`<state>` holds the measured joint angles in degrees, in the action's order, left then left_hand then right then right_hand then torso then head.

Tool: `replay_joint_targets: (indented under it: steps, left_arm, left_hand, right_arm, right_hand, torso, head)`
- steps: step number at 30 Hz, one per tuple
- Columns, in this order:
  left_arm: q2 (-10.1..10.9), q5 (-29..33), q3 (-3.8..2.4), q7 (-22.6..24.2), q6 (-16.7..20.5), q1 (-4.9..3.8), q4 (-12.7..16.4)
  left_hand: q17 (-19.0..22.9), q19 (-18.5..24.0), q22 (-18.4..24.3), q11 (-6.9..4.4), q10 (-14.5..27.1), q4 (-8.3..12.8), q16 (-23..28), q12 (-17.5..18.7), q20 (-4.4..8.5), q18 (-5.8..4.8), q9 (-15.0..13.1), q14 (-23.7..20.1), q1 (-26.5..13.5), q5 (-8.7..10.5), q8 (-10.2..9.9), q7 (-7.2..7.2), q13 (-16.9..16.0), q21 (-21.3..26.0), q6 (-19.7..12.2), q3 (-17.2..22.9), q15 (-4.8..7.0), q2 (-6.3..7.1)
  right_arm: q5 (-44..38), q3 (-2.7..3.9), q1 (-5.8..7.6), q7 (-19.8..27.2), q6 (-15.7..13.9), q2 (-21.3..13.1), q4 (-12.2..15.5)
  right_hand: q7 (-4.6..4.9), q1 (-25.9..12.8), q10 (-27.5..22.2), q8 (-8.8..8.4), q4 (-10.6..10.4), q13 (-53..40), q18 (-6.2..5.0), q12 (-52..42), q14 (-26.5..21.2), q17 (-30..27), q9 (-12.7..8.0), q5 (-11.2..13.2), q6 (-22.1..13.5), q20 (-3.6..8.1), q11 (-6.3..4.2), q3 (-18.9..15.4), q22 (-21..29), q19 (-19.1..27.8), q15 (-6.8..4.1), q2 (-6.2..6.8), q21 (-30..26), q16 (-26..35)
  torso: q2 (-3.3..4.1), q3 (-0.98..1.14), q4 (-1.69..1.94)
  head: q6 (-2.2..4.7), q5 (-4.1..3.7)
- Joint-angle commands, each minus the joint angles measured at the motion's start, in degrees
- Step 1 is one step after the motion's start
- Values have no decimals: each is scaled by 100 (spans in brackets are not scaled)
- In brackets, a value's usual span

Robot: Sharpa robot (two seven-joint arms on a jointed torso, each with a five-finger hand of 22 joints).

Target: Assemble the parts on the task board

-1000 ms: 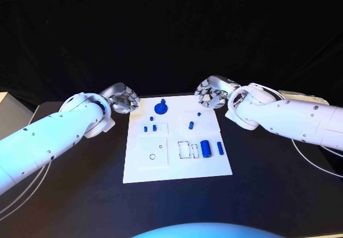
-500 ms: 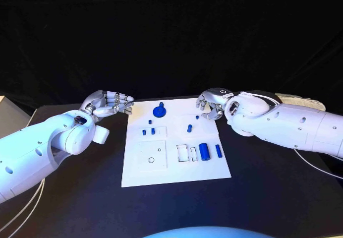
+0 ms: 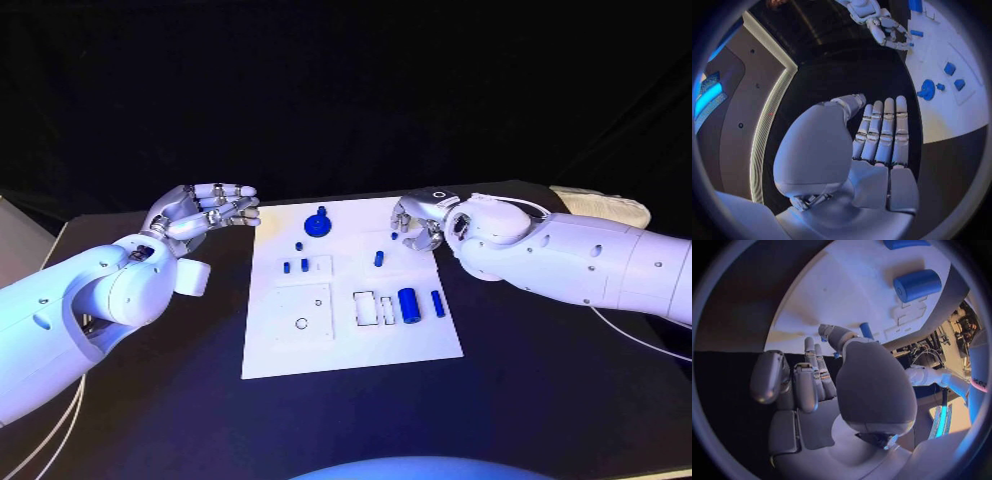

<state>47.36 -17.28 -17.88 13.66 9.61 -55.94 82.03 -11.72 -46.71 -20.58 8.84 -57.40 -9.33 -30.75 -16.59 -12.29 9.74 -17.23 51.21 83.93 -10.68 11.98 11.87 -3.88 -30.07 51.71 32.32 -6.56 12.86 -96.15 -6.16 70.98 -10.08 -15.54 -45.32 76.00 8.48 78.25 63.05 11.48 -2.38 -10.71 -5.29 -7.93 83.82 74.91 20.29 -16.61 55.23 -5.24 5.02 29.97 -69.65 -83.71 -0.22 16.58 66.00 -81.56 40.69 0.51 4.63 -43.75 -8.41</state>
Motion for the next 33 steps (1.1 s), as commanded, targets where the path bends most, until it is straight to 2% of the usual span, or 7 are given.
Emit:
replay_joint_targets:
  steps: [1,4,5,14,19,21,33]
  left_arm:
    - [11,212,-16,226,-5,16,47]
    - [17,213,-21,228,6,25,60]
    - [20,211,-23,228,12,28,63]
    - [34,196,-28,202,56,41,77]
    - [32,179,-29,177,59,43,83]
    - [32,173,-29,166,58,44,83]
    - [32,117,-29,75,77,50,87]
  left_hand:
    - [-3,-42,10,17,-45,-2,45,42,3,64,7,49,16,2,35,23,10,37,12,-39,-6,-26]
    - [-4,-46,18,20,-43,-3,58,48,2,63,9,53,13,3,33,28,10,48,7,-45,-9,-23]
    - [-5,-49,23,22,-42,-4,66,52,1,63,11,56,12,4,33,32,10,55,5,-48,-10,-22]
    - [-13,-69,62,46,-21,-4,136,85,-5,59,29,62,9,4,13,67,10,109,-34,-73,-24,-9]
    - [-17,-74,73,52,-16,-7,154,93,-8,58,34,63,7,5,9,76,10,126,-42,-80,-29,-7]
    - [-20,-78,86,59,-8,-10,174,102,-12,57,39,62,5,5,5,83,10,145,-52,-87,-34,-5]
    - [-29,-89,115,71,6,-19,214,118,-20,56,48,64,-1,7,-2,100,8,186,-69,-104,-43,-1]
  right_arm:
    - [-39,-2,-48,12,-10,56,-28]
    - [-12,-2,-81,26,-95,95,-52]
    - [0,-2,-94,32,-127,107,-55]
    - [36,-3,-139,23,-190,209,-94]
    - [24,-3,-163,-8,-183,253,-115]
    - [14,-3,-173,-19,-182,264,-119]
    - [-139,-3,-222,-167,-93,302,-123]
  right_hand:
    - [-19,-36,64,41,-39,56,11,56,306,37,9,-55,116,5,-23,92,-7,-18,-7,-47,18,21]
    - [-30,-18,106,45,-51,110,9,86,306,30,10,-3,178,17,-35,185,-4,-19,-15,-71,11,23]
    - [-32,0,140,39,-58,169,9,126,305,18,6,147,224,21,-37,297,1,-18,-14,-78,-1,29]
    - [-85,-45,299,99,-153,373,6,282,301,-17,49,244,472,49,-68,648,16,-16,-51,-257,-39,46]
    - [-28,-59,273,124,-148,474,6,383,295,-37,78,329,537,16,-9,723,40,-6,3,-289,-79,55]
    - [-7,-44,256,120,-126,520,-1,416,292,-47,85,441,542,5,9,774,59,2,18,-293,-106,60]
    - [-22,-31,336,156,-99,555,-10,397,288,-54,112,478,616,2,-5,837,77,11,13,-317,-136,61]
  torso:
    - [2,13,5]
    - [2,20,11]
    - [1,21,13]
    - [8,28,9]
    - [2,31,5]
    - [3,30,3]
    - [-2,25,4]
  head:
    - [7,9]
    - [-1,18]
    - [-5,20]
    - [-21,13]
    - [-33,21]
    - [-36,26]
    - [-50,21]
